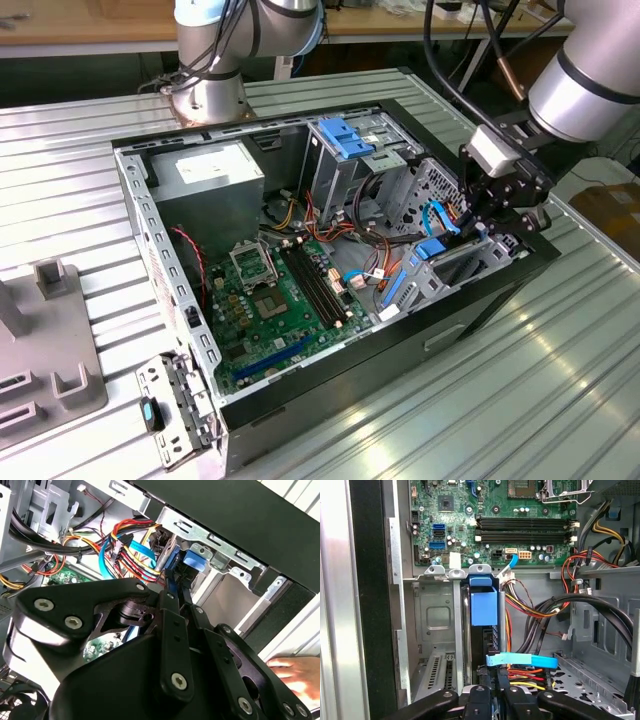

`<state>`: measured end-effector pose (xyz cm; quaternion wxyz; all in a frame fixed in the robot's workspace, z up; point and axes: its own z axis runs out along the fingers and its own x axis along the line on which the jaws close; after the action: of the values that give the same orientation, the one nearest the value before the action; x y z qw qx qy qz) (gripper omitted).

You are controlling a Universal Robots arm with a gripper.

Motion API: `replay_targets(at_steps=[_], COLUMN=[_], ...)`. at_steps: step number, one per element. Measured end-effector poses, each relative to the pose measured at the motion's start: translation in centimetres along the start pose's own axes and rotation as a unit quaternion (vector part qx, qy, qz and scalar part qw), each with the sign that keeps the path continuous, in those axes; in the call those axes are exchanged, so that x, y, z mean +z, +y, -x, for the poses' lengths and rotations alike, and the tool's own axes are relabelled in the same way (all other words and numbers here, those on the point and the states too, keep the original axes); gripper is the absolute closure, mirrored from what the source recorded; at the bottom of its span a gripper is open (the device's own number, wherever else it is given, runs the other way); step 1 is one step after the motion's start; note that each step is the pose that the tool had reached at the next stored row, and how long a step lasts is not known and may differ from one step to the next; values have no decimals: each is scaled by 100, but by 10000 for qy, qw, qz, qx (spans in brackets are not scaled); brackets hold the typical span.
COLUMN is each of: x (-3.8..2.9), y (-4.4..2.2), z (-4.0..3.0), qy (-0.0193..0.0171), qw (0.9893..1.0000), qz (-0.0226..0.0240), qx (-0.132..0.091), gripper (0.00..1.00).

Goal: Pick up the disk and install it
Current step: 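Insert the second disk wire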

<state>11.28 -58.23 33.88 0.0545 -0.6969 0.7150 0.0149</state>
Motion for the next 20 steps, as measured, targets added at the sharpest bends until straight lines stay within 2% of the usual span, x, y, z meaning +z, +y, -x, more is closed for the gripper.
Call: replay_targets(at_steps=[6,8,11,14,20], x=[9,7,1,-56,-276], y=[1,1,0,-3,-15], z=[-1,-1,0,7,29], qy=[-6,-3,-1,-2,-35], qw=[10000,10000,10000,10000,10000], qz=[1,0,0,0,1], qx=[1,1,0,0,2], gripper=[83,70,70,70,70])
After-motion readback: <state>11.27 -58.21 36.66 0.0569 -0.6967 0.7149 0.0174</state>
